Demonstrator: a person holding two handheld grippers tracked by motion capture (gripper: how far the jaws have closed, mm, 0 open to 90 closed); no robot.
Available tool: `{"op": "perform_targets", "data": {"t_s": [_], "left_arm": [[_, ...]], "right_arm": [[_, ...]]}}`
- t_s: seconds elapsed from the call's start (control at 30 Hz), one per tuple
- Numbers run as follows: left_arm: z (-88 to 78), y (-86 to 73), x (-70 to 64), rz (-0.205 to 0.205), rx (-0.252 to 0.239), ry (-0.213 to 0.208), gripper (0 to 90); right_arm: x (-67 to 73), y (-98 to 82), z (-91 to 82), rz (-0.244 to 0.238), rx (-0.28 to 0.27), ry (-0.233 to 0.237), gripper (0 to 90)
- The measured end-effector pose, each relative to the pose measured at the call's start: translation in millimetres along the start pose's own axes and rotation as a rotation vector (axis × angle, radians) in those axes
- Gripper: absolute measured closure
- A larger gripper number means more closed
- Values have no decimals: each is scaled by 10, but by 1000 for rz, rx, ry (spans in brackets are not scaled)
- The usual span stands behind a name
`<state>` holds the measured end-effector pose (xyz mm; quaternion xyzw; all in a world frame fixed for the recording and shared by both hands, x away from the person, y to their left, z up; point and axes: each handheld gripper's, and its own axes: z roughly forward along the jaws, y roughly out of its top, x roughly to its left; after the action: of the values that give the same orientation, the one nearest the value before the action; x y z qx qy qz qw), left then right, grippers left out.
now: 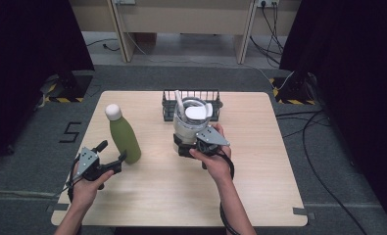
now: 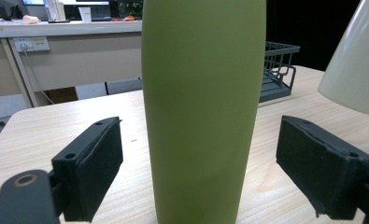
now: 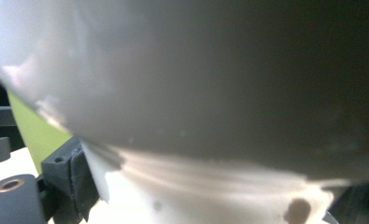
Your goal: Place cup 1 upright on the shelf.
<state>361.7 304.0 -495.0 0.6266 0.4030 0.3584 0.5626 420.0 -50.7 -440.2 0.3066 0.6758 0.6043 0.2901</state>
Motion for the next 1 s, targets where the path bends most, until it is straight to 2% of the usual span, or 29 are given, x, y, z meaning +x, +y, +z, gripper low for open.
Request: {"op": "perform_targets", "data": {"t_s": [0.53, 0.67, 0.77, 0.9, 1.0], "left_arm": [[6, -7, 6, -7, 1, -8, 142], [2, 0, 10, -5, -2, -2, 142], [7, -2, 13, -1, 1, -3, 142], [-1, -2, 44, -7, -2, 8, 142], [-9, -5, 59, -10, -3, 14, 141]], "right_arm": [[-243, 219, 141, 6, -2, -45, 99], [-315, 297, 178, 19, -16, -65, 100], [-336, 320, 193, 12, -14, -66, 100], [-390, 372, 240, 37, -19, -66, 99], [-427, 398, 269, 34, -17, -75, 100]]}}
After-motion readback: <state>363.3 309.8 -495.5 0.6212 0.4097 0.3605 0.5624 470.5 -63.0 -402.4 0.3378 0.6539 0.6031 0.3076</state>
